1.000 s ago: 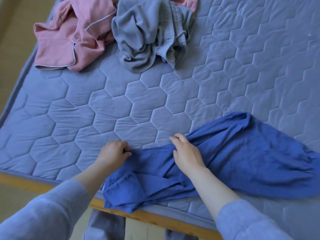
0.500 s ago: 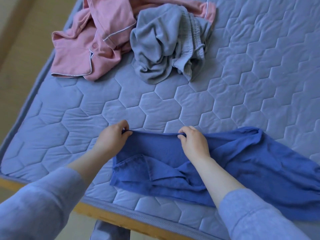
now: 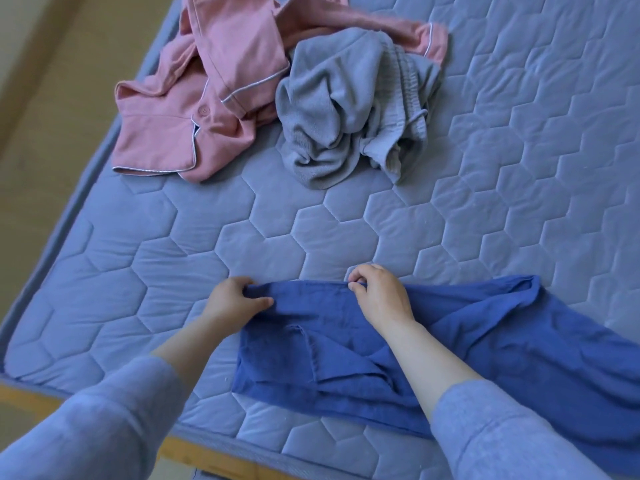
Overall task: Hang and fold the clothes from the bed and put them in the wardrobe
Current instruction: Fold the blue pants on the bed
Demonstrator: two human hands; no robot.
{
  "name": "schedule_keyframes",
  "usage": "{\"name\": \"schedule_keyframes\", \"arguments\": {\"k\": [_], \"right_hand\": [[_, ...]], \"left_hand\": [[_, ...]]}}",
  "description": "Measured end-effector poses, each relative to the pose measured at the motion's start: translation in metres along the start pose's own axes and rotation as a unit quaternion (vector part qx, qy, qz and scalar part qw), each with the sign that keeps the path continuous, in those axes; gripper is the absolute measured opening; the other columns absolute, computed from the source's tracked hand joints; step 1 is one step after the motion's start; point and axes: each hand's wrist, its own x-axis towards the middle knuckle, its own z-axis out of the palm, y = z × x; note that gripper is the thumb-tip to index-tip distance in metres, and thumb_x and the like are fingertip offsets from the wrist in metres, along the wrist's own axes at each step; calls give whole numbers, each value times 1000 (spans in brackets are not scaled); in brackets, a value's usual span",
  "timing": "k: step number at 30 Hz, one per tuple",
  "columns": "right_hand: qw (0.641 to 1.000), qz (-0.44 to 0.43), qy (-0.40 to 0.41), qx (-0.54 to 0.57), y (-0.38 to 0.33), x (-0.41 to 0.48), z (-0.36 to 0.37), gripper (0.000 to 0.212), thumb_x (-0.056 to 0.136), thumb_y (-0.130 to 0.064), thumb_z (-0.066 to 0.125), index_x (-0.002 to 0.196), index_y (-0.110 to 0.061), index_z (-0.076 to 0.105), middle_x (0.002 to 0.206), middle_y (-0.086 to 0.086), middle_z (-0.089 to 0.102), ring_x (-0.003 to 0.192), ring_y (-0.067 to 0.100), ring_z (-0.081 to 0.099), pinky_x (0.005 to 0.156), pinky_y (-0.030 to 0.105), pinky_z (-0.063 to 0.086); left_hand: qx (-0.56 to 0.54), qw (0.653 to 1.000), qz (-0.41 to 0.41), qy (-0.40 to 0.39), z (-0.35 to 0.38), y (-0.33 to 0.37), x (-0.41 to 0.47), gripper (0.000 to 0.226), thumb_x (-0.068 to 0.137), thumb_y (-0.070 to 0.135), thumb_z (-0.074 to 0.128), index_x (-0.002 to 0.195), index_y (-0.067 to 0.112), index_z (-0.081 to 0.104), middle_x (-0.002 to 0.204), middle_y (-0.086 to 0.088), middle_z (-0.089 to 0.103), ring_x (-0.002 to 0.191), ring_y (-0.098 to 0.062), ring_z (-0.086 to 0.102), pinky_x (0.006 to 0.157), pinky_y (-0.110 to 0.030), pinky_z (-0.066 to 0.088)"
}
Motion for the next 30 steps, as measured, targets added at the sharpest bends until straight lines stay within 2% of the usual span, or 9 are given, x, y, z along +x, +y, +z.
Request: {"name": "schedule_keyframes", "arguments": {"k": [2,6,9,13,20,23,25,28,30], "right_hand": [[1000,-15,3,12,-6,1,1,12,94,-11,54,96,-16,65,105,-1,59,94,20,61,82,36,49],[996,-26,50,67,-9,-12,-1,23,95,-15,55,117,-16,62,117,0,55,93,18,62,84,35,50],[994,-23,83,70,5,-35,-5,19,94,-15,57,111,-18,64,110,-4,58,86,11,61,80,31,51],[992,0,98,75,34,-68,-10,15,92,-14,59,106,-18,66,103,-9,59,82,8,60,79,29,51],[996,24,72,52,72,-104,-8,20,89,-12,59,106,-22,66,94,-14,56,77,2,54,74,22,48],[997,20,66,44,79,-111,-7,21,88,-13,60,105,-23,66,94,-14,56,76,2,54,73,24,50],[997,17,62,40,83,-114,-7,20,88,-13,60,104,-23,66,95,-13,57,78,2,55,73,25,51],[997,8,62,35,86,-116,-7,19,87,-14,61,104,-23,66,97,-13,58,82,2,55,74,23,50],[998,4,62,31,87,-117,-8,19,87,-15,62,104,-23,66,97,-14,58,85,2,54,75,20,47]], "left_hand": [[1,999,17,51,3,-4,-5,27,82,25,73,72,14,51,65,2,51,66,-20,52,49,-24,31],[-36,977,127,169,1,-5,-25,26,80,19,74,98,16,55,83,3,54,81,-19,52,71,-33,44],[7,956,276,103,9,2,-44,23,76,15,76,93,12,61,84,4,54,80,-18,53,75,-37,48],[132,923,361,-36,30,7,-61,42,72,25,77,111,18,63,106,4,58,100,-19,54,89,-38,46],[338,858,380,-78,63,15,-70,52,76,31,69,126,30,55,126,11,49,118,-16,44,101,-29,32],[330,848,415,-13,69,20,-72,20,67,19,79,84,24,71,94,6,63,86,-21,61,82,-30,48],[280,864,419,21,69,21,-72,14,73,11,77,68,18,66,79,2,63,70,-24,59,70,-30,49],[265,886,381,-3,67,16,-70,9,90,26,61,95,20,65,100,4,61,93,-22,57,85,-31,42],[324,873,358,-68,66,11,-68,43,85,46,60,123,26,56,125,8,50,115,-17,48,100,-30,33]]}}
